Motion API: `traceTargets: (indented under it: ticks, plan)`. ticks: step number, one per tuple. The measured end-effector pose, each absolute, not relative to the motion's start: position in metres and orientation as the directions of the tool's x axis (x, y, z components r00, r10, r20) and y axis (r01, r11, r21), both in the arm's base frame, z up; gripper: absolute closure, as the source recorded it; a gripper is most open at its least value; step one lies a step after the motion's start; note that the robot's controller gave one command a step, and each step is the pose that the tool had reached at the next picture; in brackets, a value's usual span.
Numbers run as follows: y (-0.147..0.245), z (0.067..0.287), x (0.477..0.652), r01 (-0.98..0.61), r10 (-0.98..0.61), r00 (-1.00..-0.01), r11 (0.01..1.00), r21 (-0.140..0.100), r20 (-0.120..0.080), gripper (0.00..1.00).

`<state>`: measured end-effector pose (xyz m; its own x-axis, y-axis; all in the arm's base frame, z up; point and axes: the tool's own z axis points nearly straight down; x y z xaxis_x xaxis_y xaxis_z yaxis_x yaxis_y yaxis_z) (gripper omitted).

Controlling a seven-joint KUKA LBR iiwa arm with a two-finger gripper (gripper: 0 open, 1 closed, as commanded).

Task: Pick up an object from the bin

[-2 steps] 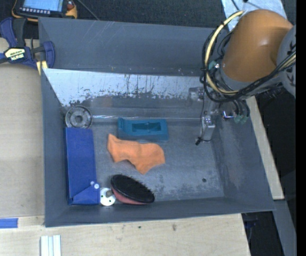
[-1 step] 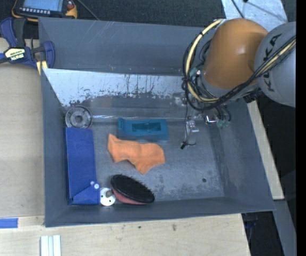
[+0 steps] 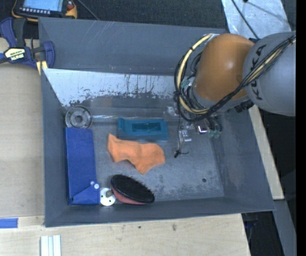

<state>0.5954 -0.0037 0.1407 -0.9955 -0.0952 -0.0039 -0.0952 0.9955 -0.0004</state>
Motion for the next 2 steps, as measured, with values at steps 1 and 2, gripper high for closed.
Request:
traceTargets:
  ticks: [1, 2]
  plan:
    - [0.035, 0.110, 0.602, -0.134, -0.134, -0.991, 0.991, -0.002, -0.007, 0.00]
    - [0.064, 0.091, 0.573, -0.171, -0.170, -0.985, 0.985, -0.001, -0.028, 0.00]
